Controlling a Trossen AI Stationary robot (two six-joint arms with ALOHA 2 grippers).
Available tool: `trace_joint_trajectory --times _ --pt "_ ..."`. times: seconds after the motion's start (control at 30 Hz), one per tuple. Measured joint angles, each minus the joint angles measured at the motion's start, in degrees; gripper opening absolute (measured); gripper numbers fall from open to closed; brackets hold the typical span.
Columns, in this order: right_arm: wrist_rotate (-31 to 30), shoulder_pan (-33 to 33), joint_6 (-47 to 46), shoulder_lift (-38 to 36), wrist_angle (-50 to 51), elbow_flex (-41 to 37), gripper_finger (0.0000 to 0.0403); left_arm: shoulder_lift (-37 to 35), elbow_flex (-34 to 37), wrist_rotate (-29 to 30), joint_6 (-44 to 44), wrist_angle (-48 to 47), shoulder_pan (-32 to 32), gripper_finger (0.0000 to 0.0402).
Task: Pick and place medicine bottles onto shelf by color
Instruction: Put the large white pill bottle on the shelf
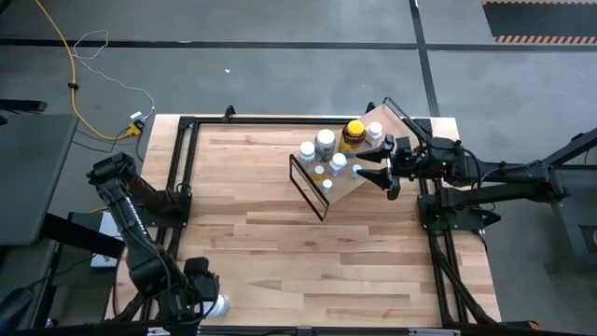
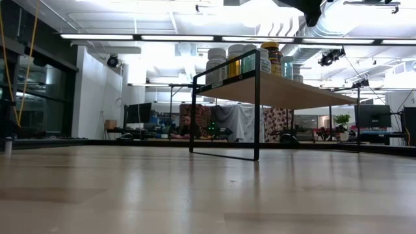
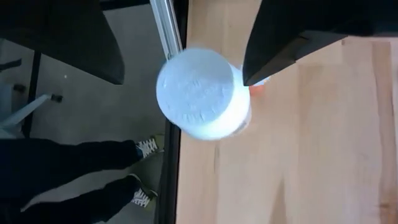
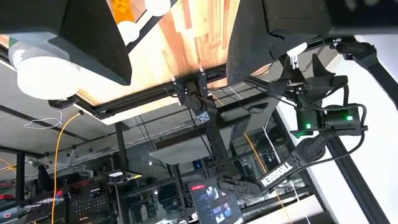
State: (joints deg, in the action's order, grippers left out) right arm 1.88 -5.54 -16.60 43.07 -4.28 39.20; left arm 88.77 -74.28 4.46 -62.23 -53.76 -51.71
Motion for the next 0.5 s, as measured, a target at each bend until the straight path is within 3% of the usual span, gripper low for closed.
trace_joint_trajectory --times 0.27,0.5 --pt "0.0 0.0 0.0 0.0 0.9 0.0 0.0254 0.9 0.1 0.0 1.3 0.1 0.6 0.0376" --pt "0.0 0.0 0.0 0.0 1.9 0.0 0.0254 3.1 0.1 -0.7 1.3 0.1 0.7 0.0392"
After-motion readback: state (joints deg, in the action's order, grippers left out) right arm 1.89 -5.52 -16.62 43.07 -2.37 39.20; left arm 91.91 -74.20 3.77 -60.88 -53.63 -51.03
